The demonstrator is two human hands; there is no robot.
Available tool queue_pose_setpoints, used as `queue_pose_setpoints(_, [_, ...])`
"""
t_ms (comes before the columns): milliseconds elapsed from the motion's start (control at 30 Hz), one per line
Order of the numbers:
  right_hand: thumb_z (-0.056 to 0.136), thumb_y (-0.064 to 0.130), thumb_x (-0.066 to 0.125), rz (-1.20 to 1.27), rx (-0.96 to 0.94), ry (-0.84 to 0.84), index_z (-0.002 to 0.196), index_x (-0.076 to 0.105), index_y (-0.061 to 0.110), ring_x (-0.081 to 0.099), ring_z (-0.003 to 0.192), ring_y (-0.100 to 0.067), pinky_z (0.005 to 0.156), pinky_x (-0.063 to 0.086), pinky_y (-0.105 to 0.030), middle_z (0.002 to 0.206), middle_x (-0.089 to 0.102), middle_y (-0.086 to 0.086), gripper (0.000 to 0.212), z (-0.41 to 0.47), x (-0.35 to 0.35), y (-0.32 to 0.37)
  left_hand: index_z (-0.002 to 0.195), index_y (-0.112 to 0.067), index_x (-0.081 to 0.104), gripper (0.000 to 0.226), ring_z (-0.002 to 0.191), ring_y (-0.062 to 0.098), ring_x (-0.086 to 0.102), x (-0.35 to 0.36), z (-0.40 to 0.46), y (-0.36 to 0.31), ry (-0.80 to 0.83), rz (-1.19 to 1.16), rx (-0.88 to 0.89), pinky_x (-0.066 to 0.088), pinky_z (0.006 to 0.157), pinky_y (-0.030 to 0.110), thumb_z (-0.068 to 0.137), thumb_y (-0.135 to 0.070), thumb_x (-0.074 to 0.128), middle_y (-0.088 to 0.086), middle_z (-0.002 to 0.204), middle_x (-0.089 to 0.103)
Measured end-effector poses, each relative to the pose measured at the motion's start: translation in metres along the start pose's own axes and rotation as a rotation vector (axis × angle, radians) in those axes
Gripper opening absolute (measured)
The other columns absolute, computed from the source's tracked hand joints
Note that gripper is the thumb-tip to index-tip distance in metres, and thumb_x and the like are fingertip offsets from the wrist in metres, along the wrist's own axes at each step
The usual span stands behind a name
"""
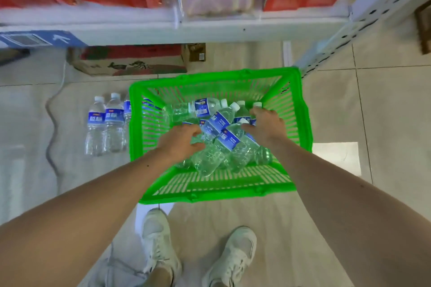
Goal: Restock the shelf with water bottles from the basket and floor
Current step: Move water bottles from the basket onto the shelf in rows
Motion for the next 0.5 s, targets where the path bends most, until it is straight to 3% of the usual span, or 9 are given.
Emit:
queue_pose_setpoints(167, [0.095, 0.055, 0.038, -0.078, 0.053, 0.126, 0.129, 0.046, 0.014, 0.050, 0.119, -0.031, 0.101, 0.037, -0.042, 0.126, 0.057, -0.014, 0.053, 0.051, 0.074, -0.024, 0.117, -0.018, 0.058, 0.040, 0.099, 0.020, 0.061, 0.066, 0.036, 0.019, -0.027, 0.011, 0.038, 0.051, 0.082, 0.036, 0.084, -0.039, 0.066, 0.002, 0.117, 0.063])
queue_pose_setpoints(300, [0.097, 0.055, 0.028, -0.172, 0.069, 0.115, 0.123, 0.054, 0.014, 0.044, 0.124, -0.031, 0.102, 0.030, -0.043, 0.124, 0.058, -0.016, 0.055, 0.072, 0.098, -0.032, 0.120, -0.019, 0.057, 0.042, 0.101, 0.019, 0.061, 0.084, 0.050, 0.028, -0.031, 0.017, 0.030, 0.052, 0.083, 0.038, 0.084, -0.040, 0.066, 0.001, 0.119, 0.061])
queue_pose_setpoints(400, [0.094, 0.062, 0.029, -0.193, 0.080, 0.097, 0.116, 0.060, 0.017, 0.038, 0.127, -0.031, 0.103, 0.026, -0.046, 0.124, 0.057, -0.015, 0.060, 0.077, 0.100, -0.031, 0.119, -0.020, 0.057, 0.042, 0.101, 0.018, 0.061, 0.086, 0.053, 0.033, -0.019, 0.006, 0.034, 0.052, 0.083, 0.036, 0.084, -0.041, 0.066, 0.001, 0.119, 0.062])
queue_pose_setpoints(500, [0.089, 0.063, 0.044, -0.113, 0.134, 0.057, 0.112, 0.059, 0.015, 0.042, 0.124, -0.032, 0.103, 0.030, -0.045, 0.121, 0.058, -0.012, 0.056, 0.075, 0.094, -0.029, 0.118, -0.021, 0.057, 0.041, 0.102, 0.017, 0.061, 0.084, 0.050, 0.037, -0.013, 0.013, 0.023, 0.051, 0.081, 0.033, 0.084, -0.042, 0.066, -0.001, 0.121, 0.061])
Point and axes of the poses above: each hand's wrist, its own z-axis towards the middle knuckle, its own x-axis out of the palm, y = z × x, the point moved 8 cm from there along z, towards the middle knuckle
